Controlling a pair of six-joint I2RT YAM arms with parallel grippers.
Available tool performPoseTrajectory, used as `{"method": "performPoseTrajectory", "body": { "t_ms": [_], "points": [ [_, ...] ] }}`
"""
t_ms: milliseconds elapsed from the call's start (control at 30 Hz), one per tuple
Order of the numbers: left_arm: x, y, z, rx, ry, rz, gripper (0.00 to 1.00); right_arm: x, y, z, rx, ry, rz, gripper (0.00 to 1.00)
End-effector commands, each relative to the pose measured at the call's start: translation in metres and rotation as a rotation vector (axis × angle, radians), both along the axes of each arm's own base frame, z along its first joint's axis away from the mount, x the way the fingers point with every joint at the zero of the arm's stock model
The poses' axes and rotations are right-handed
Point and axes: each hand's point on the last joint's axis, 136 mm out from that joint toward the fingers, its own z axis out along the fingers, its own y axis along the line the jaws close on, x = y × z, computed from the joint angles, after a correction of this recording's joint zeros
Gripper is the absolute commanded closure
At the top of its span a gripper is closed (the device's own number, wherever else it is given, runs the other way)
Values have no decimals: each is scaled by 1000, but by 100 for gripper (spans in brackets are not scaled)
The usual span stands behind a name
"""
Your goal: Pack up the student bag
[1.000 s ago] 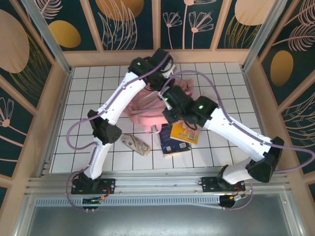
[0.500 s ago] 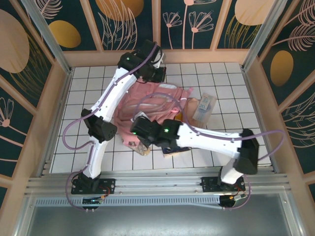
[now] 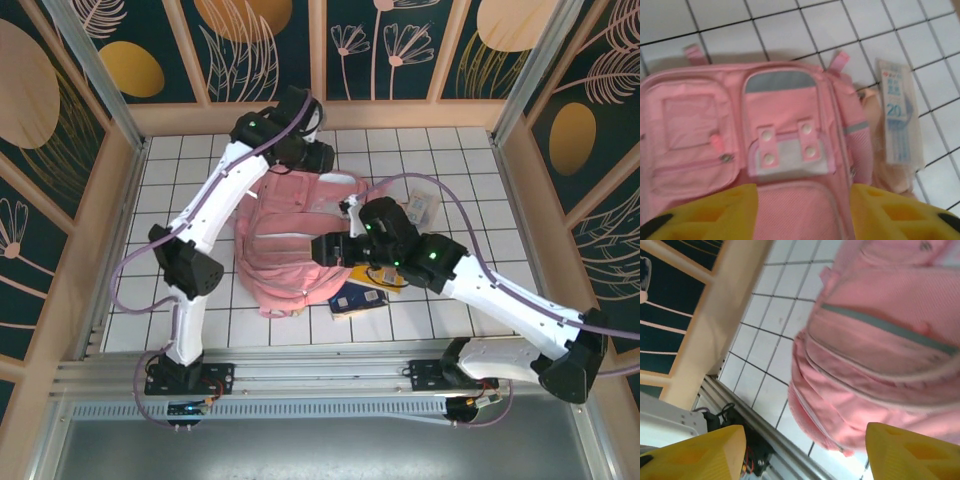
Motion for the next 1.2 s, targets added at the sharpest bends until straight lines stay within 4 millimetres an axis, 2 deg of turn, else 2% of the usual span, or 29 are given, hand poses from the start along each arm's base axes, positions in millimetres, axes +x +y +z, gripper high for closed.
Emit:
{"method": "performPoseTrajectory", "body": {
  "t_ms": [0,100,200,233,367,467,600,733,867,933,1000,1167],
  "points": [
    [-25,39,32,53,-100,44,28,-20,-7,-5,110,270,-34,25],
    [-62,65,36,31,-139,51,23,-23,-1,-9,175,356,-23,16],
    [-101,82,14,-11,-113,40,22,-20,4,-29,228,427,-23,12],
    [-113,85,-1,-14,-84,29,20,-17,5,-36,236,447,-31,11],
    [-144,95,-34,-16,-62,18,19,5,1,-67,212,482,-92,11],
    [-156,99,-39,5,-75,6,19,25,-9,-90,142,504,-155,11],
    [-164,105,-43,27,-83,5,19,39,-27,-115,48,523,-226,11],
    [-170,108,-58,32,-69,7,18,61,-20,-127,13,520,-234,11],
    [-174,111,-65,35,-67,17,18,88,-13,-127,-11,477,-276,15],
    [-175,113,-68,45,-67,17,18,97,-7,-125,-3,467,-278,23],
    [-176,114,-72,58,-64,5,17,102,0,-123,10,465,-268,39],
    [-176,116,-73,67,-78,4,15,112,9,-115,12,438,-272,99]
  ]
}}
